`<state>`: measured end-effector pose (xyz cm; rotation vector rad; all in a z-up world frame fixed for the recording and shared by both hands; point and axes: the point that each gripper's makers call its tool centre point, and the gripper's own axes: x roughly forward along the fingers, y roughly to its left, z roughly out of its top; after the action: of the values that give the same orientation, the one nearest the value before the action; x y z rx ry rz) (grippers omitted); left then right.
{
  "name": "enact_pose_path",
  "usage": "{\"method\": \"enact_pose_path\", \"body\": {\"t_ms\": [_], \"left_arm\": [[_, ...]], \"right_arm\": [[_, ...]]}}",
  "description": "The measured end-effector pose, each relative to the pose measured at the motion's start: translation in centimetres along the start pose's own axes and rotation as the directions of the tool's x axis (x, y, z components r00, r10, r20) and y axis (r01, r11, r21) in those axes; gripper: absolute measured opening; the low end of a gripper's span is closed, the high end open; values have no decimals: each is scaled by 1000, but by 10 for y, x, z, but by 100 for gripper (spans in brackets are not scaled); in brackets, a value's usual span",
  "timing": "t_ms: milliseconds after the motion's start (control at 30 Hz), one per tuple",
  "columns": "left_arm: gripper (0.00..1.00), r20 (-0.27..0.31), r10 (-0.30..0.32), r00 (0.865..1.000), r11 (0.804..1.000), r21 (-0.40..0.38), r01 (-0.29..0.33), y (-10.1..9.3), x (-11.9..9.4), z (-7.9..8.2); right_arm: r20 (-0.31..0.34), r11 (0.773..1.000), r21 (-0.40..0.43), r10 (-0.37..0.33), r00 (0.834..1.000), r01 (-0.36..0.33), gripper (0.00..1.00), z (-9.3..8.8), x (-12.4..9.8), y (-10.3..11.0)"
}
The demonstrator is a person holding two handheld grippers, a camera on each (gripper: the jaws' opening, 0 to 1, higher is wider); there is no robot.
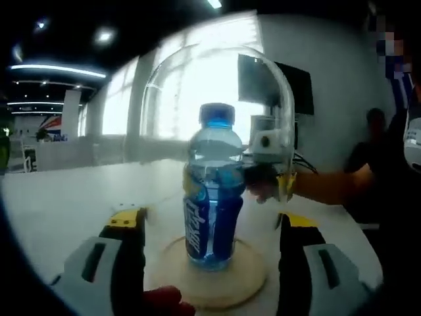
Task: Open the cover put in the Mizone put the cover back on
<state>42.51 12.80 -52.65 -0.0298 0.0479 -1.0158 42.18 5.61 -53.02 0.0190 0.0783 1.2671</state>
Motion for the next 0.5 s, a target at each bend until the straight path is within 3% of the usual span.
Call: {"method": "enact_pose_path", "body": {"t_ms": [200, 500], "left_arm": [[61, 31, 49, 998, 999, -11, -48, 1, -14, 4], [48, 55, 97, 994, 995, -20, -96, -1, -28, -1]], "right_arm": [[6, 998, -17, -60, 998, 60, 61, -1, -7, 4], [17, 990, -19, -142, 990, 143, 52, -2, -16, 8]]}}
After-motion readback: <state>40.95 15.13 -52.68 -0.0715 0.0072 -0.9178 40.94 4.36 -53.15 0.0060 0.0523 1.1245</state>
